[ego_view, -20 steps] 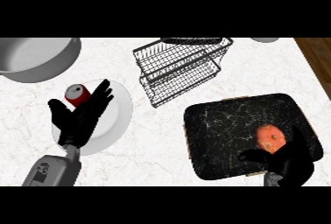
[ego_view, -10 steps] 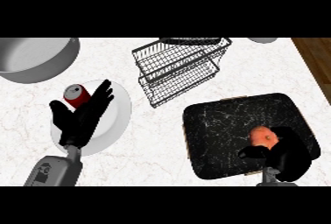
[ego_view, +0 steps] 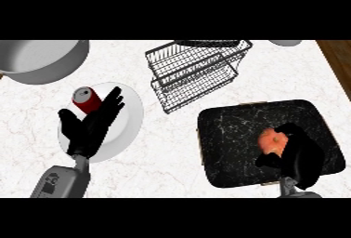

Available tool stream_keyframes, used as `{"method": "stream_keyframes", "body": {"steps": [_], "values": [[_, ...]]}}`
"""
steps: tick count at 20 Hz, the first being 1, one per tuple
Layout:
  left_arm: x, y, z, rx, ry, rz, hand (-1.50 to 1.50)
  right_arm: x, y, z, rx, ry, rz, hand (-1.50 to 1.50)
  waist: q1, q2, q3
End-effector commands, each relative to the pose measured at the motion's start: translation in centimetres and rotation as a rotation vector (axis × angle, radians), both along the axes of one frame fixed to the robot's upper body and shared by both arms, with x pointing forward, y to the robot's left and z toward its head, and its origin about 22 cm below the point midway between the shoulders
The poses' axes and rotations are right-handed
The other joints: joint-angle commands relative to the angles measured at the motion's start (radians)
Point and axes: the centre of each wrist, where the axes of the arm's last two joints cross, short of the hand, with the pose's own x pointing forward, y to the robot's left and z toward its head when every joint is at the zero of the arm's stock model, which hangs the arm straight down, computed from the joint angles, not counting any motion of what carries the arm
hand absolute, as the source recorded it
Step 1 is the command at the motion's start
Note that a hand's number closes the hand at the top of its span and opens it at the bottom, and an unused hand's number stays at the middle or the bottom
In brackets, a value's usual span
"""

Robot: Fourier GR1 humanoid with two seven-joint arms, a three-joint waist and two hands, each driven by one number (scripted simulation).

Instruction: Pick the squash from the tray and place it in the tiered basket

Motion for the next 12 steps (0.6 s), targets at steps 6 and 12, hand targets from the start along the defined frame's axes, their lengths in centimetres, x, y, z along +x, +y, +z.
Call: {"method": "stream_keyframes", "body": {"steps": [6, 12], "values": [[0.3, -0.2, 0.1, 0.012, 0.008, 0.007, 0.0, 0.0, -1.2, 4.5, 0.098, 0.155, 0.751, 1.5, -0.008, 0.011, 0.023], [-0.4, 0.6, -0.2, 0.016, -0.004, 0.031, 0.0, 0.5, -6.7, 15.6, 0.154, -0.016, 0.905, 1.5, -0.036, 0.005, 0.021]]}}
